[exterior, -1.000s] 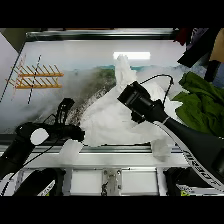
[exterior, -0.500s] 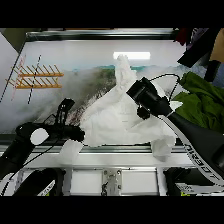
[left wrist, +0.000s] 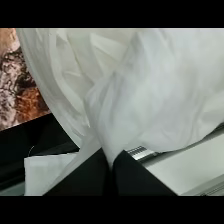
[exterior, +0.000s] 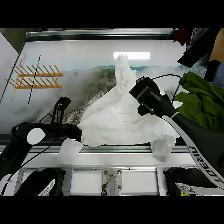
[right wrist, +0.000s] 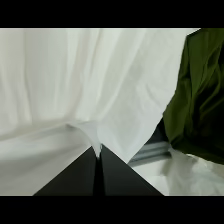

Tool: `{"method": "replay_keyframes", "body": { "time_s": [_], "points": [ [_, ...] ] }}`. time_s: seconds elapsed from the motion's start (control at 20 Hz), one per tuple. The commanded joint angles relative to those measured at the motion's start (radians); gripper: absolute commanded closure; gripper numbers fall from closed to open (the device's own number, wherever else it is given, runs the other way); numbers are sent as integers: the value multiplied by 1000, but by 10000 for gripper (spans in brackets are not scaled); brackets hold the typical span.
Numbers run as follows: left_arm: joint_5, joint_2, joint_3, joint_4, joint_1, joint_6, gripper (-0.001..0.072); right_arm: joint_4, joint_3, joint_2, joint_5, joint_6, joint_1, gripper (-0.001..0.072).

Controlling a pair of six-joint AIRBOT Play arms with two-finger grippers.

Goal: Fold the clothes and pants, and hang the long-sleeved shirts on hangers.

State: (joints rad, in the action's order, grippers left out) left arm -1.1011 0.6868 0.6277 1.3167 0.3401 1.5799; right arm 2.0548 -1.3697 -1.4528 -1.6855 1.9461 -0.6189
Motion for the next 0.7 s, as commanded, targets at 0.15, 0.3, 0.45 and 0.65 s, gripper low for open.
{"method": "replay_keyframes", "body": {
  "time_s": [0.15, 0.3, 0.45, 0.65],
  "points": [
    [-85, -168, 1, -2, -240, -93, 698, -145, 0, 264, 3, 23, -10, 701],
    [-154, -232, 0, -8, -302, -122, 698, -261, 5, 388, 11, 105, -61, 701],
    [-170, -245, 0, -64, -301, -126, 698, -260, 33, 466, 11, 203, -165, 701],
    [-159, -173, 3, -82, -224, -125, 416, -249, 77, 484, 13, 270, -274, 701]
  ]
}}
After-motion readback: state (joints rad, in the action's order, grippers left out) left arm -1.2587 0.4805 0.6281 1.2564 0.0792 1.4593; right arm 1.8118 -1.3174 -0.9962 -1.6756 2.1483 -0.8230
